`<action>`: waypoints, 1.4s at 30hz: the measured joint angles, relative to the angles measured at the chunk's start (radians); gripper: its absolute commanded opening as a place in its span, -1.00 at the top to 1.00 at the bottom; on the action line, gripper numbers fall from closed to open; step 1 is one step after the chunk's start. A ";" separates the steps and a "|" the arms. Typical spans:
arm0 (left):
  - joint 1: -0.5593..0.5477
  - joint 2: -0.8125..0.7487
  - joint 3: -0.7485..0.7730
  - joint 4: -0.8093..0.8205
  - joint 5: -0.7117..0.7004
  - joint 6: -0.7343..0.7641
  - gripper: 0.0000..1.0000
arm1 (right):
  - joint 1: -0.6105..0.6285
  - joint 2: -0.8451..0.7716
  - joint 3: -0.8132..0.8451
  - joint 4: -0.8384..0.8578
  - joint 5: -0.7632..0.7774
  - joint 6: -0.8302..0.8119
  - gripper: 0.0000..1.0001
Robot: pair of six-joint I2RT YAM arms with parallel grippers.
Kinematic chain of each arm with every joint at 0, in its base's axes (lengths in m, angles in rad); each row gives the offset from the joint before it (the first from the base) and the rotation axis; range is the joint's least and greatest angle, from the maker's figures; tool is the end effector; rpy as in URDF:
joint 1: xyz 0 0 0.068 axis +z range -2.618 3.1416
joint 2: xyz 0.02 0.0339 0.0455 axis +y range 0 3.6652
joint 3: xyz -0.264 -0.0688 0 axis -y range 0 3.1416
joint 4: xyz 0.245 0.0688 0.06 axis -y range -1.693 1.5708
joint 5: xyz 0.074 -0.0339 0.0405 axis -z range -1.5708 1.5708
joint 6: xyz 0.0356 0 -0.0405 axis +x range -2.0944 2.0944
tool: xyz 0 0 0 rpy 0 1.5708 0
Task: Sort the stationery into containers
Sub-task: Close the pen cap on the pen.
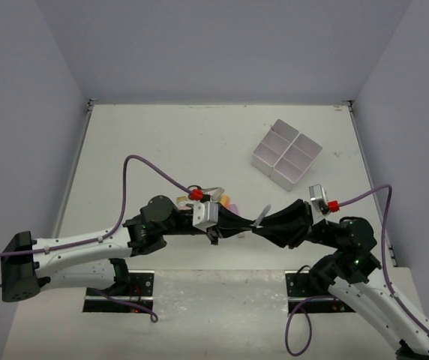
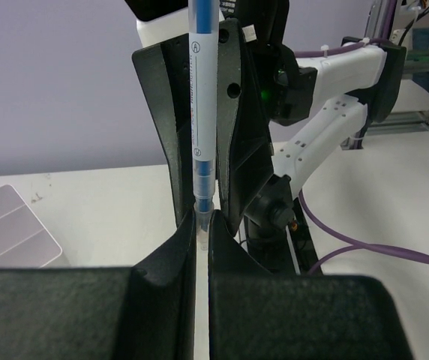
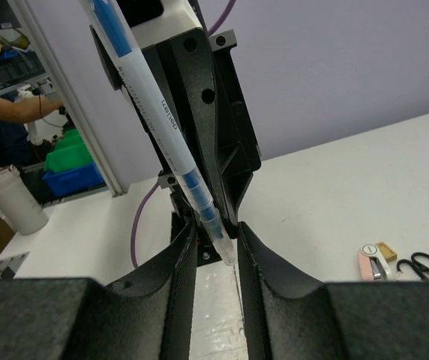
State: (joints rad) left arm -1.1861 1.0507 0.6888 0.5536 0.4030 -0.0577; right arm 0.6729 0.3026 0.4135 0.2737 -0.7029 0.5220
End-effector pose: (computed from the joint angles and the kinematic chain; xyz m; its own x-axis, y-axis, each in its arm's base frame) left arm 0.0786 -0.2314 0.3323 0.0139 -0.1756 -0.9844 0.9996 -0.0218 0.0180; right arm 0.0628 0.0795 0.3169 -0.2164 0.3140 -0.9244 -0.9647 0.0769 0.2520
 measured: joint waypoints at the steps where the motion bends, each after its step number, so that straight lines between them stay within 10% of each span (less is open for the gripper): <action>1: 0.001 0.001 0.001 0.001 0.004 -0.001 1.00 | 0.000 0.000 0.001 -0.003 0.002 0.000 0.34; 15: 0.001 0.039 0.005 0.036 0.038 -0.013 1.00 | 0.001 0.011 0.062 -0.096 0.033 -0.052 -0.91; 42: 0.001 0.047 -0.004 0.066 0.040 -0.062 1.00 | 0.001 0.032 0.193 -0.151 0.058 -0.126 -0.84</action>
State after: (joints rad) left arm -1.1850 1.0981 0.6845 0.6198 0.4434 -0.1201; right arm 0.6735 0.3350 0.6061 0.1223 -0.6448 0.3961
